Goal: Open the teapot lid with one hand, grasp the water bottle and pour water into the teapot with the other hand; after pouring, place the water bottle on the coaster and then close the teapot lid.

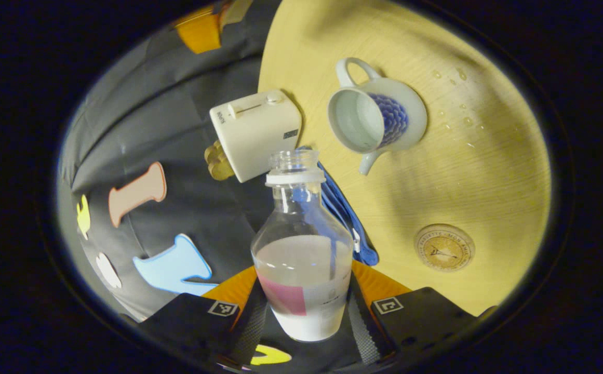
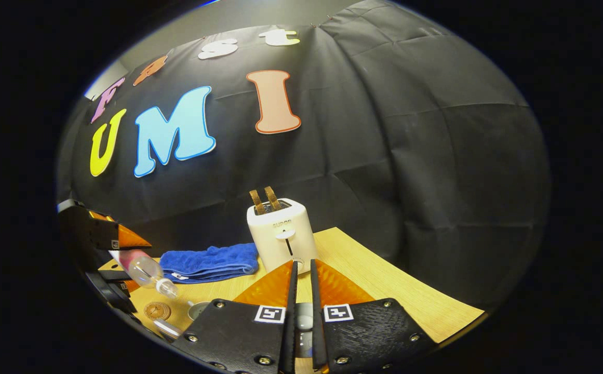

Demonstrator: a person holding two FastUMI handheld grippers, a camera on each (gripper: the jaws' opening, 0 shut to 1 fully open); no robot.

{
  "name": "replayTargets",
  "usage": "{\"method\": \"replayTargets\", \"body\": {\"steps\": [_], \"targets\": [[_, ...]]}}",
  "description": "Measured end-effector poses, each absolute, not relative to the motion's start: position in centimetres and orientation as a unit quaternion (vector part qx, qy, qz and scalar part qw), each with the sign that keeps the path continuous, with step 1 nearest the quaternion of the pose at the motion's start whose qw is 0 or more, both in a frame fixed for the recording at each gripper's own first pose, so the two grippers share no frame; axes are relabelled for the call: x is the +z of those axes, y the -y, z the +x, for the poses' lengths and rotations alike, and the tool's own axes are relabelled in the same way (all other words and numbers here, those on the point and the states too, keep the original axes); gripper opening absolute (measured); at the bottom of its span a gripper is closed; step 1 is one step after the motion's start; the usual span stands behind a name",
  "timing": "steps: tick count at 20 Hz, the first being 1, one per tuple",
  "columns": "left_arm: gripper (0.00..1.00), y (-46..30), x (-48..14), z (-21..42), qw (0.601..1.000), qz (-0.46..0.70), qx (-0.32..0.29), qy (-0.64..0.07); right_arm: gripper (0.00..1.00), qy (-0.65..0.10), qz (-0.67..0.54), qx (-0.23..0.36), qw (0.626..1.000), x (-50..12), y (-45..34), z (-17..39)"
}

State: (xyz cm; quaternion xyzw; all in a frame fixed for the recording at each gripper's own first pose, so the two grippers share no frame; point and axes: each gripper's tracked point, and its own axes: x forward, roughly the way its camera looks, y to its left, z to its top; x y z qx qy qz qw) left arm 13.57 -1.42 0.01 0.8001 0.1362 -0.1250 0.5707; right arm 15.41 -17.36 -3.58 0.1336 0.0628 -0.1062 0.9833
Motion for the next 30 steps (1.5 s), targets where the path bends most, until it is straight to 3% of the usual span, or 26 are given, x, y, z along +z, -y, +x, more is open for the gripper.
{"method": "replayTargets", "body": {"steps": [7, 10, 13, 19, 25, 30], "targets": [[0.85, -1.8, 0.9, 12.9, 0.760, 0.636, -0.091, -0.098, 0.12, -0.069, 0.110, -0.096, 0.987, -4.0, 15.8, 16.0], [0.86, -2.3, 0.9, 12.7, 0.852, 0.512, -0.068, -0.084, 0.13, -0.073, 0.108, -0.089, 0.987, -4.3, 15.4, 16.3], [0.86, -3.0, 1.1, 12.2, 0.910, 0.405, -0.048, -0.071, 0.13, -0.075, 0.111, -0.086, 0.987, -4.5, 15.1, 16.3], [0.85, -3.3, 0.5, 13.5, 0.975, 0.214, -0.014, -0.053, 0.13, -0.075, 0.111, -0.080, 0.988, -4.5, 14.6, 16.4], [0.84, -4.5, -1.4, 13.2, 0.996, 0.063, -0.019, -0.054, 0.13, -0.075, 0.113, -0.077, 0.988, -4.5, 14.6, 16.4], [0.84, -4.8, -3.6, 13.9, 0.997, 0.023, -0.015, -0.066, 0.13, -0.076, 0.119, -0.077, 0.987, -4.7, 14.5, 16.4]]}}
